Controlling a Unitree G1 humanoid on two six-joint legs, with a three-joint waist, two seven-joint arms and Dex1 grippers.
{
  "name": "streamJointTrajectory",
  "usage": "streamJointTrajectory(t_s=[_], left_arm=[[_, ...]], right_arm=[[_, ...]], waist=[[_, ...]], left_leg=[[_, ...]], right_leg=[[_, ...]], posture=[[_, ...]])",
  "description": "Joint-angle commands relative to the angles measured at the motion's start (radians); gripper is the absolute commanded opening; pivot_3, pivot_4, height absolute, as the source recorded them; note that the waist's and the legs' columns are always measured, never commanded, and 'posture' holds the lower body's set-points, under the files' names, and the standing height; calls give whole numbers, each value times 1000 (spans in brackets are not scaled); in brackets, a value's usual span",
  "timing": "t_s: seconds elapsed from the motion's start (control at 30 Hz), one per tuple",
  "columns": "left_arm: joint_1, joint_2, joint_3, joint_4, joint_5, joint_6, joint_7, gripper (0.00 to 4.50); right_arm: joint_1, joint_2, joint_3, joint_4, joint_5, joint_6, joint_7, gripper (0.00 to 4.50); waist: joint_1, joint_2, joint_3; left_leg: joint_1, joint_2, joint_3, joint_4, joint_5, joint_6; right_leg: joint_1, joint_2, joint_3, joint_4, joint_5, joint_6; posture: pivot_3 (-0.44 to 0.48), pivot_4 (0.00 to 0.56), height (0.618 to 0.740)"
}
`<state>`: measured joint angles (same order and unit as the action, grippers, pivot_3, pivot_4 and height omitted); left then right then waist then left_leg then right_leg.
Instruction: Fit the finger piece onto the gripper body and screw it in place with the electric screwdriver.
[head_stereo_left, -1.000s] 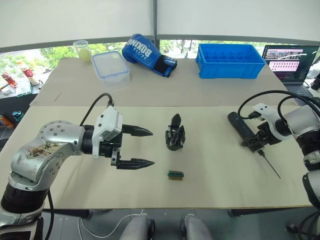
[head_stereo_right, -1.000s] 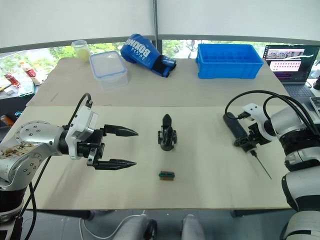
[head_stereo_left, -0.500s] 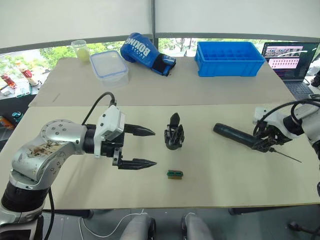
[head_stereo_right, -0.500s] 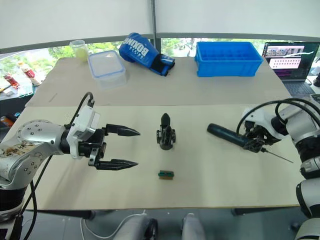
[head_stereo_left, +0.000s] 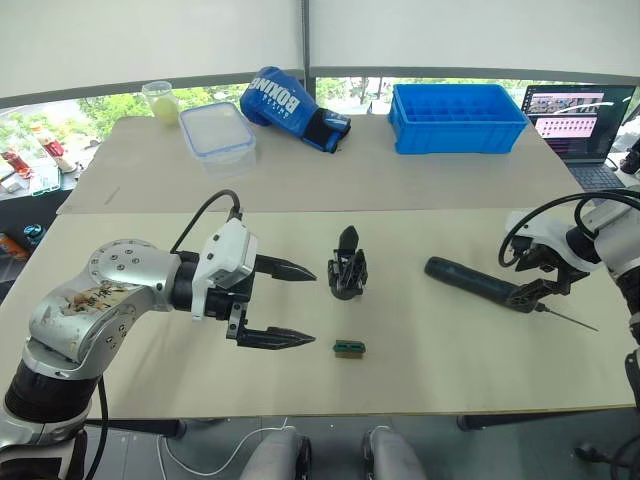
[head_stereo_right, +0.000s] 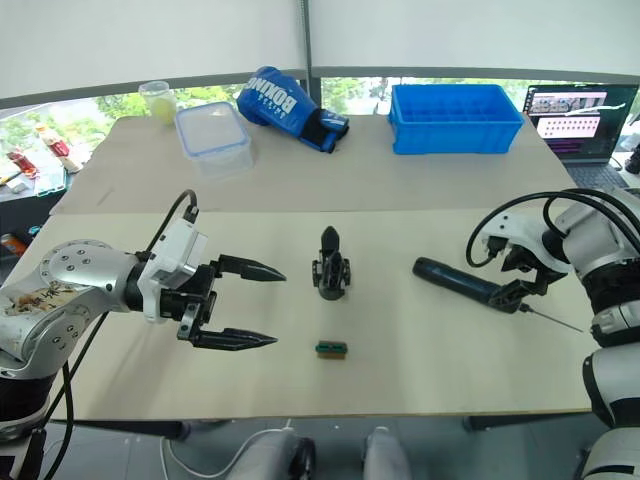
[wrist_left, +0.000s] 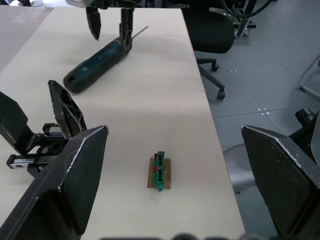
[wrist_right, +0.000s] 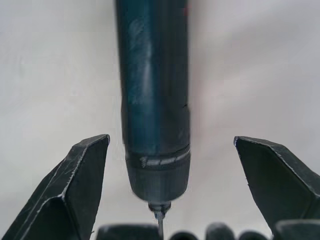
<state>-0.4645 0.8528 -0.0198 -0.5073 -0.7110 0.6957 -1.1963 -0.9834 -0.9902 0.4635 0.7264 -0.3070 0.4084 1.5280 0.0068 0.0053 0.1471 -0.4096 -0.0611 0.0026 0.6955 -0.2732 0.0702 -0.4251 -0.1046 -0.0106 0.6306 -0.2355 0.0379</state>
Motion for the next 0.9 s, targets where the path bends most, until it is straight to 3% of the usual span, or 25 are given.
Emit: streamJointTrajectory(t_s=[0.03,0.37,0.63,0.9], left_arm=[[-18,5,4,-25,-2,-26,-3,4500],[0,6,9,-36,0,-31,10,4500],[6,10,3,-26,12,-46,3,4500],[50,23,-17,-9,30,-61,-27,4500]], right_arm=[[-19,14,11,50,-36,27,18,4479],[3,48,27,113,-85,-63,-15,4479],[4,64,11,103,-76,-93,-9,1950],[3,42,-131,22,56,-168,-19,1920]], waist=[[3,0,0],[-1,0,0],[-3,-1,0],[-13,-1,0]], left_leg=[[0,-1,0,0,0,0],[2,-1,0,0,0,0],[3,-1,0,0,0,0],[2,-1,0,-1,0,0]], right_leg=[[0,0,0,0,0,0],[1,0,-1,0,0,0],[2,1,-1,0,0,0],[1,1,0,1,0,0]], posture=[[0,150,740],[0,150,740],[0,150,740],[0,150,740]])
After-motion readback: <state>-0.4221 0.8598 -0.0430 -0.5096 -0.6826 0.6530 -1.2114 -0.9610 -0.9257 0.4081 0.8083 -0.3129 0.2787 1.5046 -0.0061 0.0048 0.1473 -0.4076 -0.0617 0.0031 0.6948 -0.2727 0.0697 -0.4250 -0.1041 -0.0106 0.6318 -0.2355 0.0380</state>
